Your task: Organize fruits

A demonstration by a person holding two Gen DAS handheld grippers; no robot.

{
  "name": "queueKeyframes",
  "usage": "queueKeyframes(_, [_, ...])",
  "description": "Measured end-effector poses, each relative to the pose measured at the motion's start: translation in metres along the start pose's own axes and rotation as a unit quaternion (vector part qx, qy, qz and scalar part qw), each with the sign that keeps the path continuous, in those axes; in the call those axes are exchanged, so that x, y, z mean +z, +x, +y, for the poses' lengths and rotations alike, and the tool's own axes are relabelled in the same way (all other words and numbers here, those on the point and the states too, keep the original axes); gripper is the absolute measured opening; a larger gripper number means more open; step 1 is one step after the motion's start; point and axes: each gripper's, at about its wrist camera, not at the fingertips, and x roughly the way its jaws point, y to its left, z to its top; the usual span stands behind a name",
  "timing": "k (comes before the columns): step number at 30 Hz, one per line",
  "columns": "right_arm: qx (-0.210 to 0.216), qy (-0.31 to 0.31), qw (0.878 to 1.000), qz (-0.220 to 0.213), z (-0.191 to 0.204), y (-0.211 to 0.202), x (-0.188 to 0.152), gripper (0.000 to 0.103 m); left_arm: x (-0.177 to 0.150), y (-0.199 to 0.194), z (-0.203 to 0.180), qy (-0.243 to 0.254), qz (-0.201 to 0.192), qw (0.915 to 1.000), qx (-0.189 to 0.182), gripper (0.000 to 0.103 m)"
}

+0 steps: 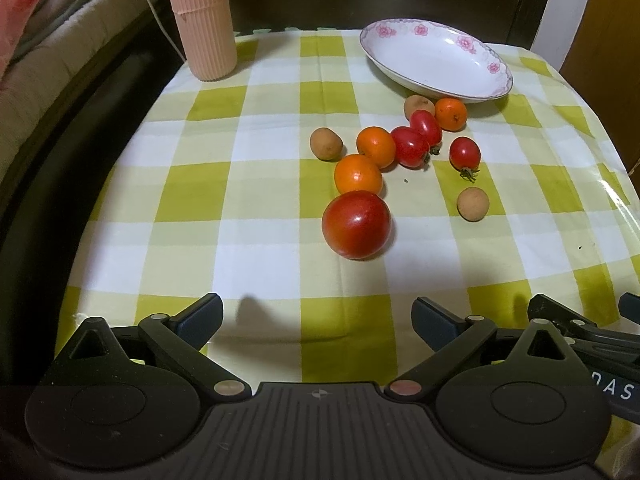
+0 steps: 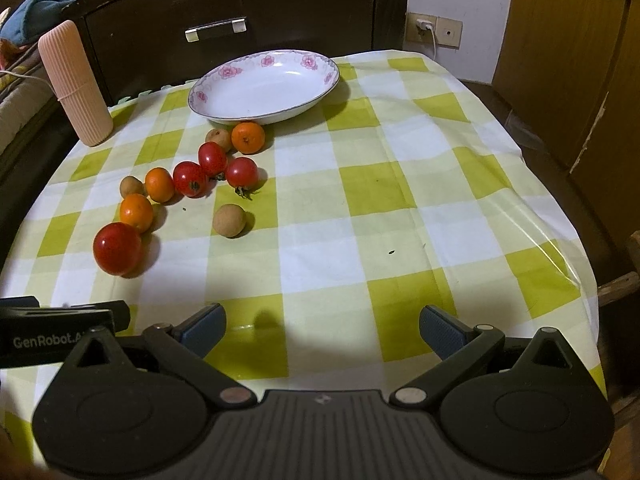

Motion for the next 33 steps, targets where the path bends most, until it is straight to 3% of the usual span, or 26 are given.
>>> queueKeyframes(33, [0.001, 0.001, 1.0, 0.007, 0.0009, 0.004, -0.0013, 0.101, -0.0014, 0.0032, -0.0013, 0.005, 0.007, 0.9999, 0.008, 0.1])
